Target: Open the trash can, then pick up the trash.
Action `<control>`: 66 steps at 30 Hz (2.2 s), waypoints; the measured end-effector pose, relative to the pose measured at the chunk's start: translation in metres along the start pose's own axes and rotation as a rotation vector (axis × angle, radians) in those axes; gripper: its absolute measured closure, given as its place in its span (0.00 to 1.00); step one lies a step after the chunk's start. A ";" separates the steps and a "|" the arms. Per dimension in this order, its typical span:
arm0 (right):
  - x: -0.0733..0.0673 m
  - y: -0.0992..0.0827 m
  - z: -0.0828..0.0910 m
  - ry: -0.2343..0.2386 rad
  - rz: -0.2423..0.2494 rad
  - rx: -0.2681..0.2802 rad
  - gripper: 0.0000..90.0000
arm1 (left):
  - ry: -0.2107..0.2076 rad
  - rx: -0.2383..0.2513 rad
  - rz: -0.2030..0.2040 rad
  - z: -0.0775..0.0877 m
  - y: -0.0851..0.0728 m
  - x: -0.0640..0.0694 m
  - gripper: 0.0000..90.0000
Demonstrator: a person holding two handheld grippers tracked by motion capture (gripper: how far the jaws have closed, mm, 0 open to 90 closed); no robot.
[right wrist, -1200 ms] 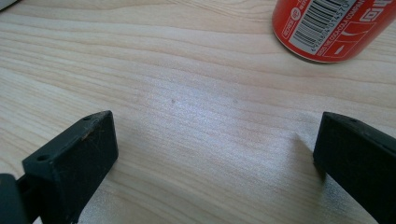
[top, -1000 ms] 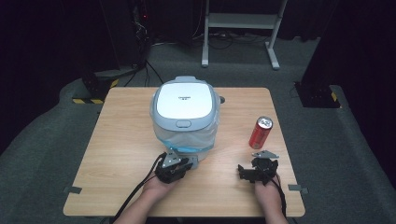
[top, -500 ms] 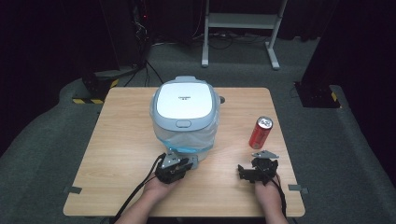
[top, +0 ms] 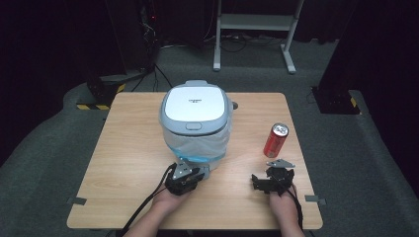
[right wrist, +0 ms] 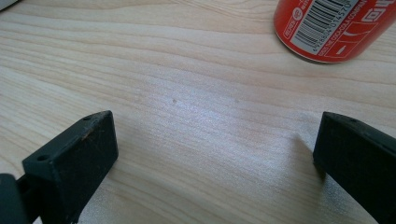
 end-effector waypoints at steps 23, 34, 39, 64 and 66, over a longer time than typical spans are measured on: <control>0.000 0.000 0.000 0.001 0.003 -0.001 0.00 | 0.014 -0.064 0.006 -0.009 -0.004 0.001 0.74; 0.000 -0.001 0.001 0.000 0.002 -0.001 0.00 | 0.011 -0.061 0.012 -0.008 -0.004 -0.001 0.74; 0.004 -0.002 0.004 -0.009 -0.012 0.006 0.09 | 0.016 -0.060 -0.003 -0.008 -0.004 0.000 0.74; 0.000 0.012 0.021 -0.065 0.014 0.145 0.10 | 0.020 -0.061 -0.008 -0.008 -0.004 0.001 0.73; 0.002 0.014 0.021 -0.071 -0.002 0.149 0.10 | 0.018 -0.061 -0.005 -0.008 -0.004 0.001 0.73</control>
Point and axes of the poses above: each handheld gripper's, and its own axes: z roughly backward along the jaws, y roughly out of its top, x roughly to its right, the point moved 6 cm from there along -z, roughly forward along the jaws, and after that the axes turned 8 degrees about -x, right-handed, at the moved point
